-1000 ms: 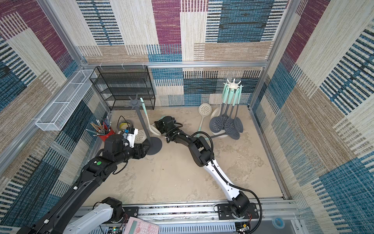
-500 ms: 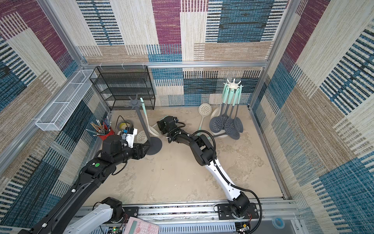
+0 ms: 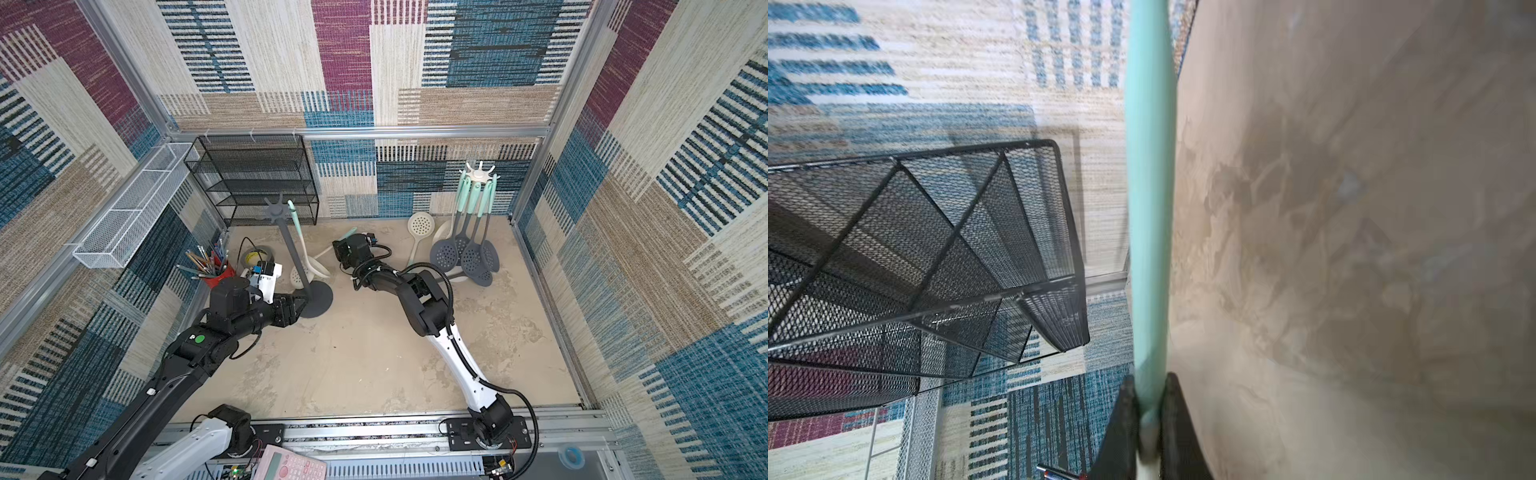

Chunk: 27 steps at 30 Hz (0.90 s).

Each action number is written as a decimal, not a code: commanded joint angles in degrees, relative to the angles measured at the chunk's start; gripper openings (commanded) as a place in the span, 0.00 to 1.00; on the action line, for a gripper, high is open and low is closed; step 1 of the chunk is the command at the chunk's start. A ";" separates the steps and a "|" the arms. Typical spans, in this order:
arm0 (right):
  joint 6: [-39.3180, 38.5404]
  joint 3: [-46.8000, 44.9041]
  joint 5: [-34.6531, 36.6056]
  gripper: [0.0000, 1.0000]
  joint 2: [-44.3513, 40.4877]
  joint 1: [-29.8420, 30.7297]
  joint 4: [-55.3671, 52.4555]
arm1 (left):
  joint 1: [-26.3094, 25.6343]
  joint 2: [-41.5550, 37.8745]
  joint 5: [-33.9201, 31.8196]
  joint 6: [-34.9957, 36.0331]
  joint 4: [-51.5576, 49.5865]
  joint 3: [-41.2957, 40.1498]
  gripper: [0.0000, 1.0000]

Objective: Hang the skimmer on the kitchen utensil rack
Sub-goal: Pick up the skimmer from the center of the board.

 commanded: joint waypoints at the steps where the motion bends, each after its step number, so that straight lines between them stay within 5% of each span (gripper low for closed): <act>1: -4.57 1.76 3.24 0.00 -1.07 -0.66 1.60 | 0.07 -0.06 0.88 0.09 1.55 -0.06 0.62; 9: -16.94 8.49 6.94 0.00 -0.76 -3.35 -3.98 | 0.16 -0.28 1.05 0.16 1.77 -0.18 0.62; 18: -41.85 10.51 10.75 0.00 -6.75 -6.08 -10.07 | 0.14 -0.18 1.89 0.37 2.25 -0.25 0.61; 27: -67.20 -6.65 7.55 0.00 -23.37 -6.49 -7.95 | 0.15 -0.27 3.44 0.47 3.16 -0.60 0.61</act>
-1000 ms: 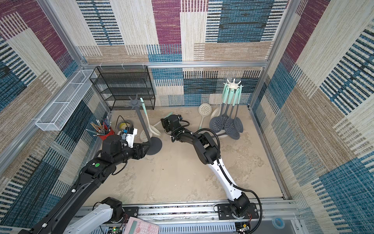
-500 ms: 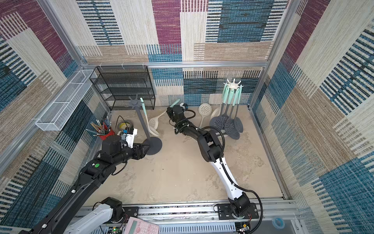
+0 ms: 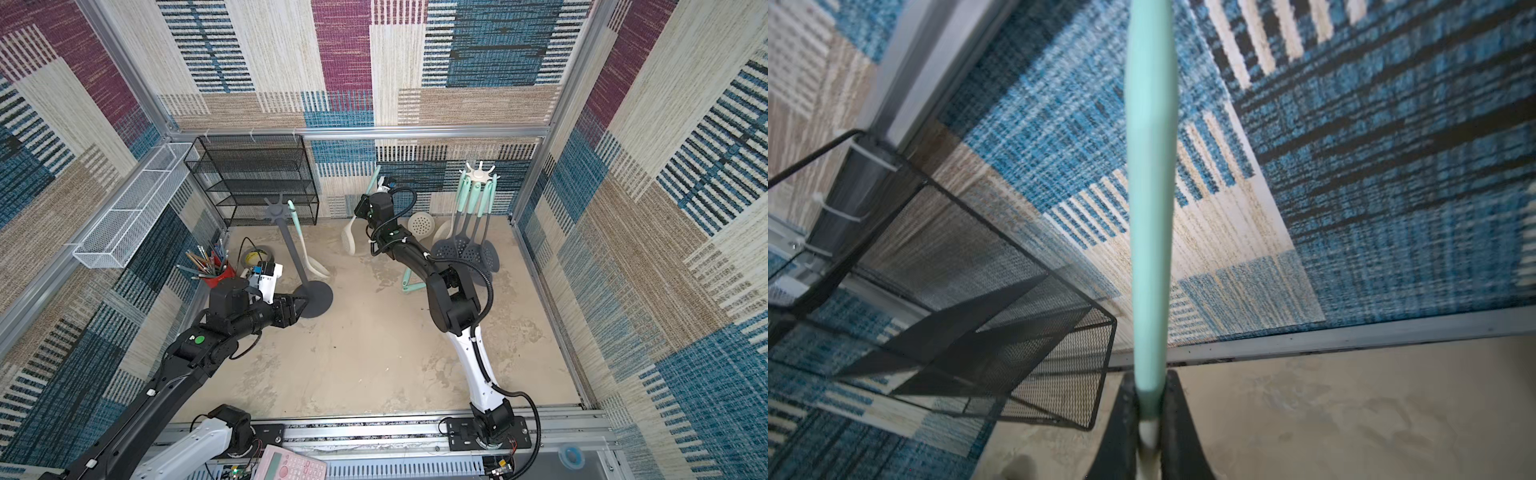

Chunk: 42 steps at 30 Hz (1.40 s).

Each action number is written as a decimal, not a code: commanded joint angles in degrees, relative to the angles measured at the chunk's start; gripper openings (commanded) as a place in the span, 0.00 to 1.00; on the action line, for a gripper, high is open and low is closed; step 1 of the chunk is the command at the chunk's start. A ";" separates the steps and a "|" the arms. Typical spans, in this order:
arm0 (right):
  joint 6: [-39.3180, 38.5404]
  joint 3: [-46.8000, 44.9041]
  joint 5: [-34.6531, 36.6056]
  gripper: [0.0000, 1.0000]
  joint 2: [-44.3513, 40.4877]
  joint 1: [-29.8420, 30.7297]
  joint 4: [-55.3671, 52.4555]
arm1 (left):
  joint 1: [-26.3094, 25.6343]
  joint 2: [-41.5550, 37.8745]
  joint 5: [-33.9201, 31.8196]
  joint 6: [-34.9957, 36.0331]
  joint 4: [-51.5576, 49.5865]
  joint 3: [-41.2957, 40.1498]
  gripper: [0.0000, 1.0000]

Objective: Hang the skimmer on the kitchen utensil rack
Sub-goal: Pick up the skimmer from the center of the board.

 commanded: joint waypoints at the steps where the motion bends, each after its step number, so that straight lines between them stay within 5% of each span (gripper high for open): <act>1: -12.84 -7.49 -3.87 0.00 -6.22 -0.04 3.06 | 0.08 -0.29 1.53 0.40 2.33 -0.31 0.61; 9: -18.90 -30.12 -15.47 0.00 -25.42 0.12 5.18 | 0.01 -2.06 5.33 0.01 5.17 -1.63 0.58; 14: -21.15 -41.32 -16.92 0.00 -37.36 2.70 4.60 | -0.03 -3.86 7.61 -2.04 8.02 -2.87 0.56; 28: -23.26 -63.22 -0.42 0.00 -56.96 18.92 8.52 | -7.66 -7.83 3.10 -8.51 16.31 -1.49 0.50; 42: -21.78 -64.45 8.17 0.00 -56.68 25.48 11.06 | -17.17 -0.45 -7.49 -6.20 28.45 0.27 0.51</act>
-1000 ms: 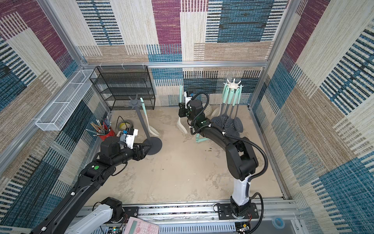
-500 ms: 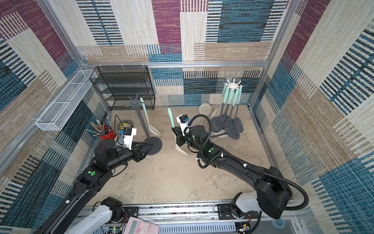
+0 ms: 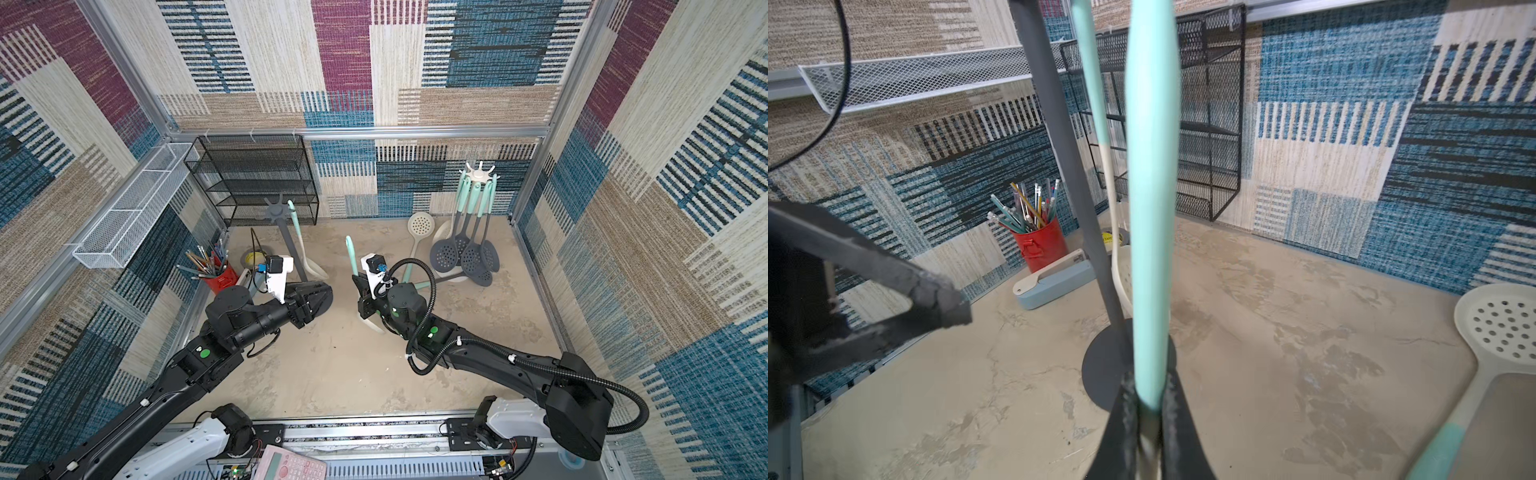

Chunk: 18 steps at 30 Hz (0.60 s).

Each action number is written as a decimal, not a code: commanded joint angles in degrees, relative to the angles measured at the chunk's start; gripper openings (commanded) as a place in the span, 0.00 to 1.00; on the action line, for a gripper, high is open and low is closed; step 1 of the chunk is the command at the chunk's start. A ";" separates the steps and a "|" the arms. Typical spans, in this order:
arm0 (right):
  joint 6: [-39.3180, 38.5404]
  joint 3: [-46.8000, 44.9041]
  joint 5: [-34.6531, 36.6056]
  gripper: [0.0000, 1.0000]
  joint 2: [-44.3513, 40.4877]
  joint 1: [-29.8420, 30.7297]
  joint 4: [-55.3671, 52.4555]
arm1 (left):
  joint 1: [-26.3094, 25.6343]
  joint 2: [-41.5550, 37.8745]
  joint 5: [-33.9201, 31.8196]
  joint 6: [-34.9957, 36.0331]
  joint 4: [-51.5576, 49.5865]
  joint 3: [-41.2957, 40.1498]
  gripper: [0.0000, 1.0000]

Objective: Hang the skimmer on the kitchen utensil rack
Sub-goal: Pick up the skimmer from the center of the board.

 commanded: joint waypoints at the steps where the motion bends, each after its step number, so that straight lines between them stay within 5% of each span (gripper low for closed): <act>1: 0.91 0.49 2.48 0.00 0.80 0.34 3.30 | -0.54 1.64 -2.78 1.43 6.38 0.58 0.51; 18: 1.88 1.63 2.84 0.00 1.22 3.80 3.08 | -3.57 8.54 -2.74 6.64 14.84 0.88 0.51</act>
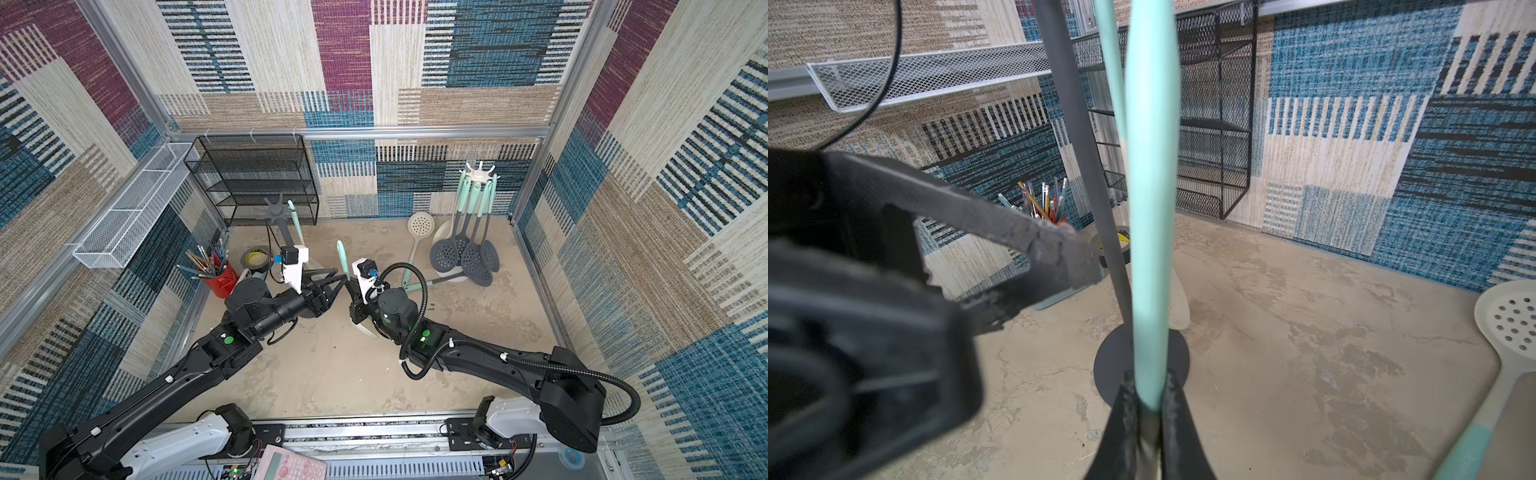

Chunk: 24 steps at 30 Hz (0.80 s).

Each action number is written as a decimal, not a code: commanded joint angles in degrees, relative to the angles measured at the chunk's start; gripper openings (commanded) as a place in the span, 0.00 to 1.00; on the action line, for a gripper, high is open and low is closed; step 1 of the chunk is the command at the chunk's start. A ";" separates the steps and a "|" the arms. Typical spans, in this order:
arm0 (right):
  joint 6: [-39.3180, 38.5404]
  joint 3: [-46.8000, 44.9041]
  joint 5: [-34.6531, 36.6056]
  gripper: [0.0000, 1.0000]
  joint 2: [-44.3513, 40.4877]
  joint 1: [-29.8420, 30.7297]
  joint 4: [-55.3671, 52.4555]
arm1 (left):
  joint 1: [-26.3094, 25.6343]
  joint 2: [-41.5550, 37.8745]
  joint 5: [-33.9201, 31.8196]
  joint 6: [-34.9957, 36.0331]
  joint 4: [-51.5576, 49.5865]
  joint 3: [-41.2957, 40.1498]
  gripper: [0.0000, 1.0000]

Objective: Hang the skimmer on the kitchen utensil rack
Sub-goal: Pick up the skimmer from the center of the board.

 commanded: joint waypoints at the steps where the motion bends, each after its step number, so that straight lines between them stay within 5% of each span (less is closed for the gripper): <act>1: 0.74 0.68 0.37 0.00 -0.51 0.65 2.16 | -0.44 0.88 -1.16 3.21 3.50 -0.24 0.51; 13: 0.25 0.29 0.17 0.00 -1.30 2.14 2.21 | -1.67 4.15 -2.90 5.77 7.31 -1.30 0.46; 24: -1.43 -0.12 -0.68 0.00 -1.31 3.50 2.94 | -1.90 5.02 -2.82 8.16 7.54 -1.11 0.29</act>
